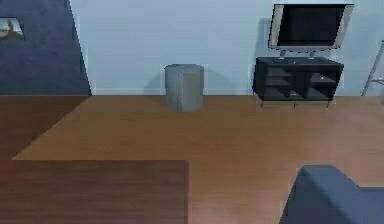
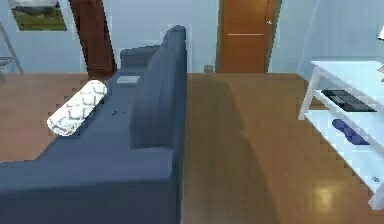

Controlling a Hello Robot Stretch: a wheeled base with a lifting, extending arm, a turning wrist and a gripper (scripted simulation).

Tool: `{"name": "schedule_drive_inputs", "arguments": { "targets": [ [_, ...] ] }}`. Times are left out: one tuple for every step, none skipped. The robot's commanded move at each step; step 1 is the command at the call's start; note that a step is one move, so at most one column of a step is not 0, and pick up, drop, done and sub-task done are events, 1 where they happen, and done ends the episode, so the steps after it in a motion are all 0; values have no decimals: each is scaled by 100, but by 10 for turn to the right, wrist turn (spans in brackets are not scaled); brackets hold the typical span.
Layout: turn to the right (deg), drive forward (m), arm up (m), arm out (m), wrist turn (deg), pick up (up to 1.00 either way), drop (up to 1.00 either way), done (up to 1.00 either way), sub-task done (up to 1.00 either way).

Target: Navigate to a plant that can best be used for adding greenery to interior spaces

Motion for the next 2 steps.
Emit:
{"name": "schedule_drive_inputs", "arguments": {
  "targets": [
    [-450,0,0,0,0,0,0,0,0],
    [-420,0,0,0,0,0,0,0,0]
  ]
}}
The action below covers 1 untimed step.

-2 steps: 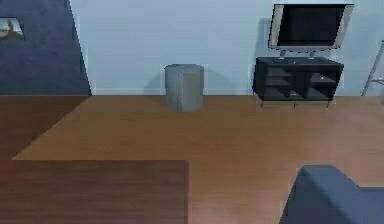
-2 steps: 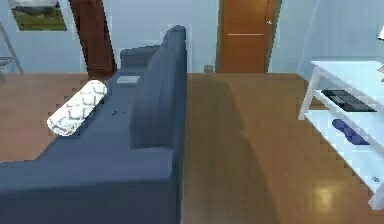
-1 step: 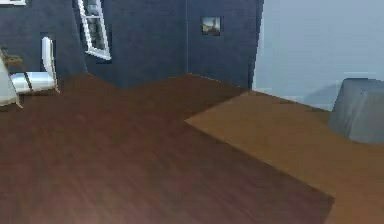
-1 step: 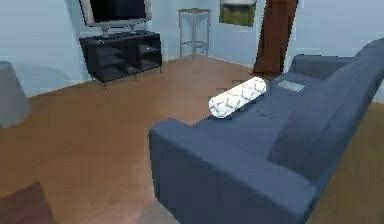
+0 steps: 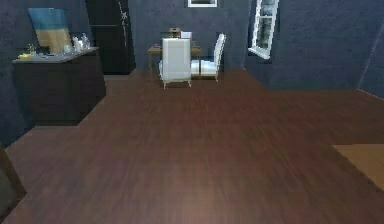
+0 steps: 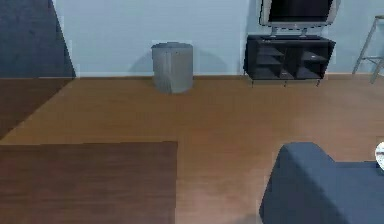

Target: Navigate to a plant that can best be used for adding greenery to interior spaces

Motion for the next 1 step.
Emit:
{"name": "schedule_drive_inputs", "arguments": {
  "targets": [
    [0,5,0,0,0,0,0,0,0]
  ]
}}
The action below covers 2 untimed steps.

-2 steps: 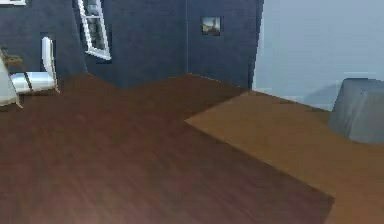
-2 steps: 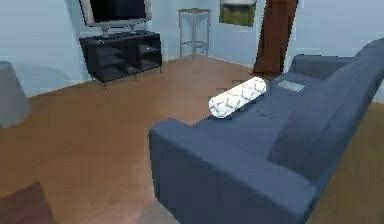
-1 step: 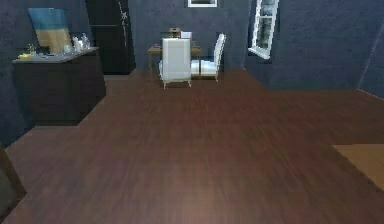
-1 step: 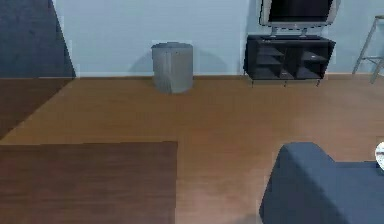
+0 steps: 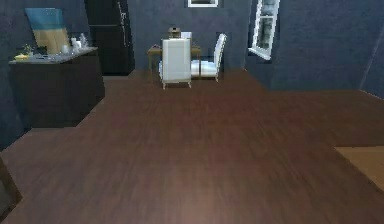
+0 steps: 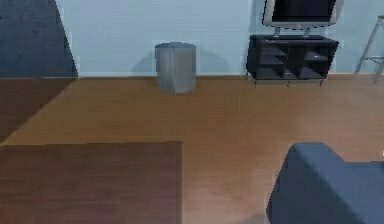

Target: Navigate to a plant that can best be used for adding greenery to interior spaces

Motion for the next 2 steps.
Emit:
{"name": "schedule_drive_inputs", "arguments": {
  "targets": [
    [-240,0,0,0,0,0,0,0,0],
    [0,100,0,0,0,0,0,0,0]
  ]
}}
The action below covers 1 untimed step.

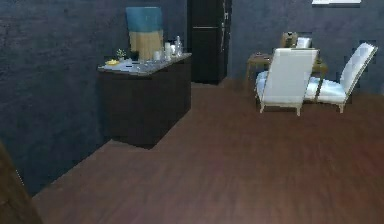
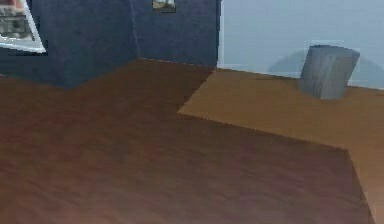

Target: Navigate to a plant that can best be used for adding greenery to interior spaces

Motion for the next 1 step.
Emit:
{"name": "schedule_drive_inputs", "arguments": {
  "targets": [
    [0,100,0,0,0,0,0,0,0]
  ]
}}
